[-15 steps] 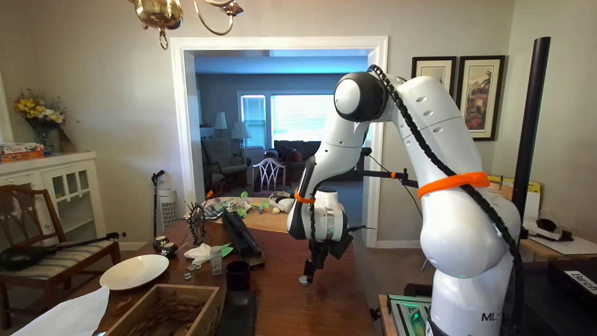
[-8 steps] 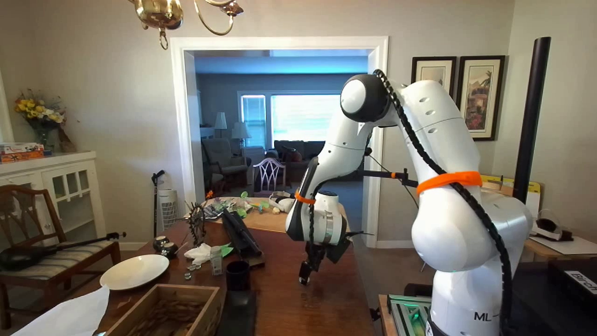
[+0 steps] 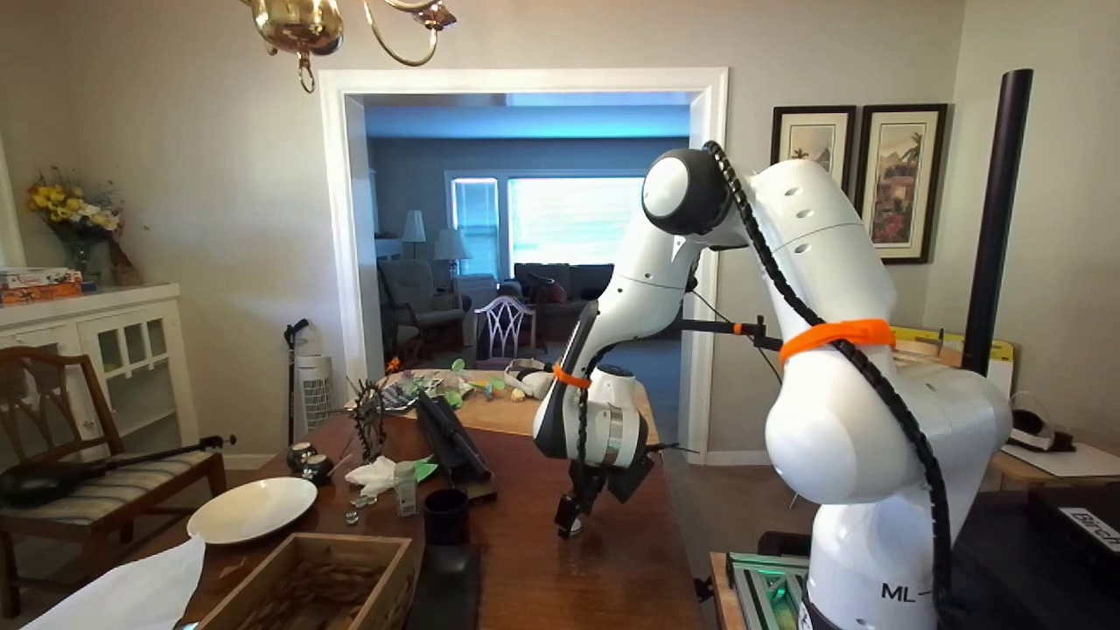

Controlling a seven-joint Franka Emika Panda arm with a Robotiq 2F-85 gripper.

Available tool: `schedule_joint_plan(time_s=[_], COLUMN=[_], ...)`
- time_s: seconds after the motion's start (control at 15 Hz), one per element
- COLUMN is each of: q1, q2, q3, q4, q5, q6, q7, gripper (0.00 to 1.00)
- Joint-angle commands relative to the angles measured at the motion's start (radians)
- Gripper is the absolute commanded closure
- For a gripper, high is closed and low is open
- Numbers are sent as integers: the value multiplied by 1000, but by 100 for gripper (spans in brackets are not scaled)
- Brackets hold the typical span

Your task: Put the lid on top of the glass jar.

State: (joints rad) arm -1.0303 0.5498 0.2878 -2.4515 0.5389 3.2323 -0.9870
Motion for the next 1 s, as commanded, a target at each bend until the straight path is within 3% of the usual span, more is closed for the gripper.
schedule_joint_plan(time_s=[0.0,0.4,0.8,0.93], q1=[-54,-91,-138,-120], q2=[49,55,22,-3], q3=[43,79,148,160], q4=[19,21,26,42], q5=[-12,-14,-7,7], q6=[48,78,54,33], q7=[-21,-15,-3,15], gripper=[32,78,78,78])
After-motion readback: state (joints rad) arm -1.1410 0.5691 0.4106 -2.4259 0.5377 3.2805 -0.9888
